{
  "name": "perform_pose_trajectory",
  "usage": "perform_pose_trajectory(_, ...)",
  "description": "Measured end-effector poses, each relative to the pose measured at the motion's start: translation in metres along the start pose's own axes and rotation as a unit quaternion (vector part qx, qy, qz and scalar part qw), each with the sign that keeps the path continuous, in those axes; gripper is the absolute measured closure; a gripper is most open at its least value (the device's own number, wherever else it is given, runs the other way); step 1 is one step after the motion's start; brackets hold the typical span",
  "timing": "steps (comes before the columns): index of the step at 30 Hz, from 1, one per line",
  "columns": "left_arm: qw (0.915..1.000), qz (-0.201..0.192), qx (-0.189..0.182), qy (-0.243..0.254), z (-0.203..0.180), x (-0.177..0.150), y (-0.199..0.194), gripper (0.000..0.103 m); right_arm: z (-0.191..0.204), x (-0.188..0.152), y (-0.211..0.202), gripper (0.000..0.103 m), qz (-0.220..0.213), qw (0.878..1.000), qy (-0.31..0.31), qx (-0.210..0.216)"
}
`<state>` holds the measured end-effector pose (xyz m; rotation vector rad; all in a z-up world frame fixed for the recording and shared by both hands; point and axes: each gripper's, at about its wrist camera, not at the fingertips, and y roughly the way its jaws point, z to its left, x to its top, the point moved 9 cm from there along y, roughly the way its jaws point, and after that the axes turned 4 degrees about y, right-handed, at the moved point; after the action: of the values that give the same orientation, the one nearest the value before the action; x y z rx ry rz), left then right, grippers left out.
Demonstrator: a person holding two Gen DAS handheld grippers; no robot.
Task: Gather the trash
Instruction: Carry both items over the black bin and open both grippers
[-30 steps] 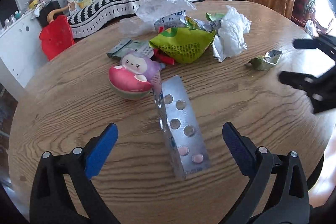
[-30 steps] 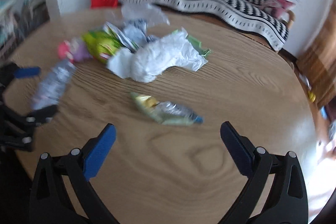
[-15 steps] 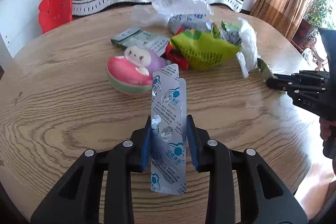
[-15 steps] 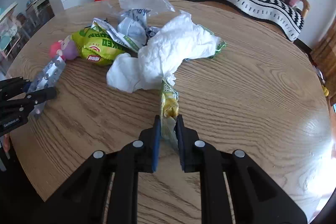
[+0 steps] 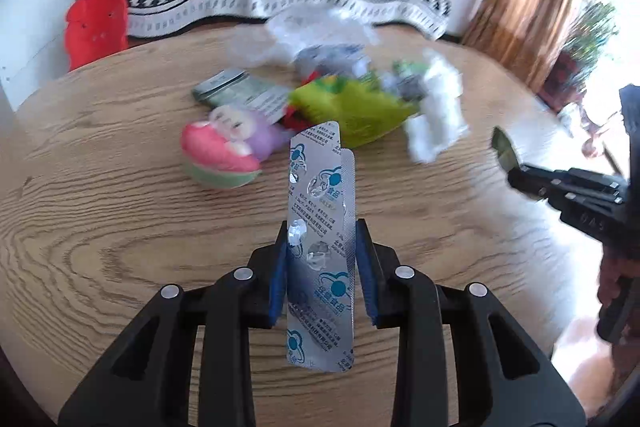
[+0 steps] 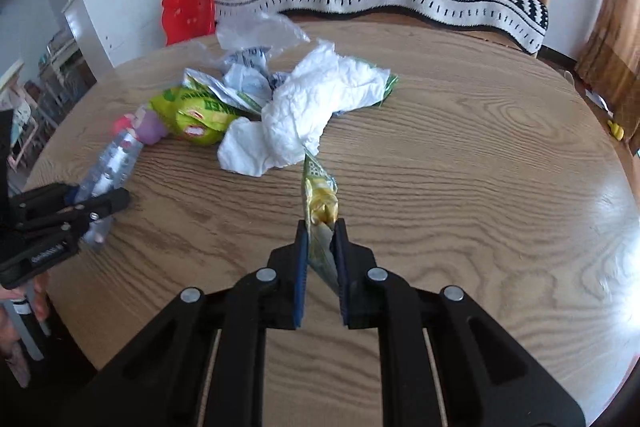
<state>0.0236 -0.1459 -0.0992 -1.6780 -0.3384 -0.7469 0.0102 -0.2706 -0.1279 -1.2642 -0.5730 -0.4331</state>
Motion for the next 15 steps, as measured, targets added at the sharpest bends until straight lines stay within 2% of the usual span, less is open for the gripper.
perform_pose_trajectory(4, 0.9991, -0.021, -0.022, 0.029, -0.028, 0.006, -0.017, 0.073, -0.014, -0.008, -0.042, 0.090, -0.026, 0.999, 0.015, -0.011)
perform_pose_trajectory(7, 0.9972, -0.037, -0.056, 0.032, -0.056, 0.012, -0.036, 0.073, -0.037, -0.017, -0.084, 0.090, -0.048, 0.998, 0.041, -0.023)
perform_pose_trajectory(9, 0.9939, -0.056, -0.085, 0.044, -0.089, 0.019, -0.058, 0.073, -0.056, -0.026, -0.118, 0.090, -0.072, 0.995, 0.061, -0.035)
perform_pose_trajectory(12, 0.9831, -0.050, -0.151, 0.091, -0.160, 0.015, -0.082, 0.073, -0.088, -0.046, -0.170, 0.090, -0.107, 0.988, 0.103, -0.046)
perform_pose_trajectory(14, 0.9741, -0.022, -0.192, 0.117, -0.206, -0.003, -0.084, 0.072, -0.112, -0.072, -0.200, 0.090, -0.118, 0.982, 0.137, -0.060)
perform_pose_trajectory(15, 0.9667, 0.007, -0.213, 0.142, -0.241, -0.025, -0.079, 0.072, -0.121, -0.083, -0.206, 0.090, -0.116, 0.980, 0.149, -0.068)
